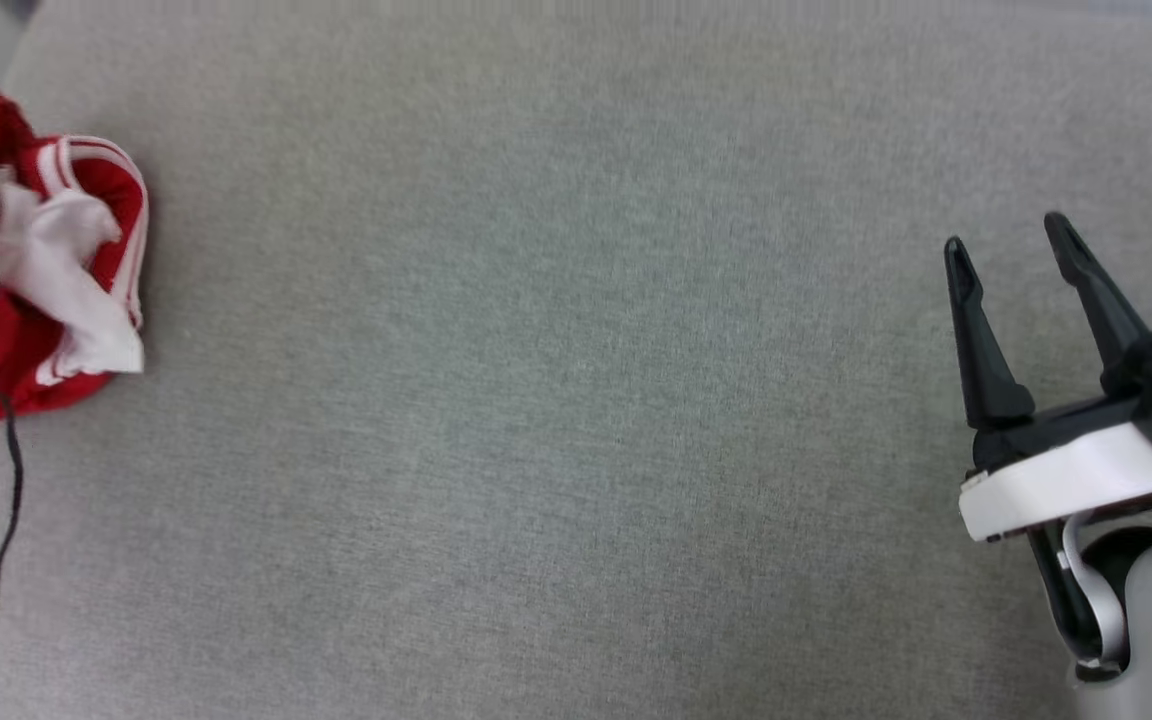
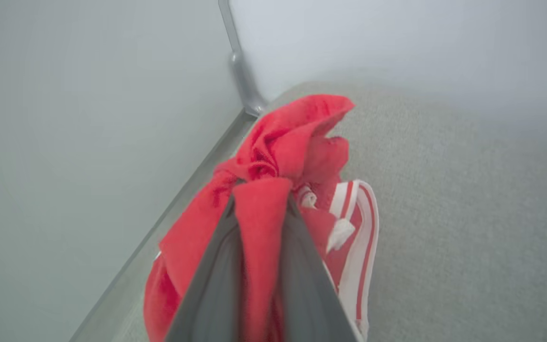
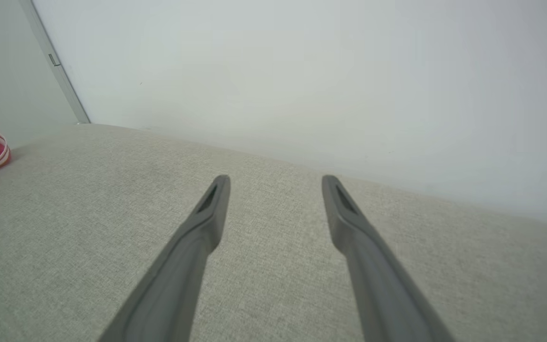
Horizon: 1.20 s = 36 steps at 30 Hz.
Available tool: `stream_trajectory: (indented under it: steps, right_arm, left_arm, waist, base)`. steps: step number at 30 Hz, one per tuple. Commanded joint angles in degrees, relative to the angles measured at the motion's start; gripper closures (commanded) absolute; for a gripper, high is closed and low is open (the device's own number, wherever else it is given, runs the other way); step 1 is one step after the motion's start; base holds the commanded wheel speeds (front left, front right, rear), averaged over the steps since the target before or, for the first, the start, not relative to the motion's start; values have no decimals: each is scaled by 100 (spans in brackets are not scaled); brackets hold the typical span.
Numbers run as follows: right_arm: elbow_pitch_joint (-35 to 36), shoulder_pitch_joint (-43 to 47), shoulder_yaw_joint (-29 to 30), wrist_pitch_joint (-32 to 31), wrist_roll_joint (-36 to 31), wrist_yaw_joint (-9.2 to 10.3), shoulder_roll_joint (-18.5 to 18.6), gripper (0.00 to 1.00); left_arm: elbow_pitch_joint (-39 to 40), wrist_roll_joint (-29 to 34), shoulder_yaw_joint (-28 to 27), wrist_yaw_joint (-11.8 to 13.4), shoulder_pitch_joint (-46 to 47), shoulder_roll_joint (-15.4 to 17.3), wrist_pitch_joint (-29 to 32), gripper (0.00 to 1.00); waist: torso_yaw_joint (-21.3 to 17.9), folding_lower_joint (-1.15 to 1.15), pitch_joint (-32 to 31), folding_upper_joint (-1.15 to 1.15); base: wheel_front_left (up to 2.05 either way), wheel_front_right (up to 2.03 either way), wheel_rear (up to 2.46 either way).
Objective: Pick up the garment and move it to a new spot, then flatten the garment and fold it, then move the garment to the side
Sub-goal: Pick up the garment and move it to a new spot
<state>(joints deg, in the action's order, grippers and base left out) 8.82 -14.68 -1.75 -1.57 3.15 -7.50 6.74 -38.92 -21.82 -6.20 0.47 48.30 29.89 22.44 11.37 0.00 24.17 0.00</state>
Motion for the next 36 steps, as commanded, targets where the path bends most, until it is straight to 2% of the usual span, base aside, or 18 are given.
stream_trajectory:
  steps: [1, 8, 15, 21, 27, 32, 36]
  right_arm:
    - [-34, 122, 33, 42, 20, 2, -55, 0]
    - [-110, 486, 222, 99, 15, 2, -252, 0]
    - [-81, 857, 332, 56, 33, 2, -359, 0]
    - [-3, 1067, 348, -42, 58, 2, -386, 0]
    - [5, 1172, 352, -94, 181, 2, -389, 0]
    - [13, 1244, 416, -98, 285, 2, -388, 0]
    - [24, 1214, 439, -63, 345, 2, -389, 0]
  left_arm:
    - [74, 60, 22, -8, 40, 44, -216, 100]
    - [238, 404, 258, -72, 224, 95, -1424, 100]
    - [237, 488, 531, -254, 234, -175, -2156, 100]
    - [518, 458, 819, -324, 98, -678, -2439, 100]
    - [991, 369, 1293, -448, -150, -1411, -2536, 100]
    - [1419, 252, 1838, -592, -479, -2061, -2422, 100]
    - [1696, 97, 2367, -698, -901, -2401, -2314, 100]
  waist:
    - [17, 0, -365, 0]
    - [-55, 0, -1138, 0]
    - [-315, 0, -1723, 0]
    - [-667, 0, -1977, 0]
    - [-1078, 0, -2082, 0]
    - [-1365, 0, -2033, 0]
    - [-1552, 0, -1885, 0]
  base:
    - [0, 0, 0]
    - [0, 0, 0]
    - [0, 0, 0]
    - [0, 0, 0]
    - [0, 0, 0]
    - [0, 0, 0]
    - [0, 0, 0]
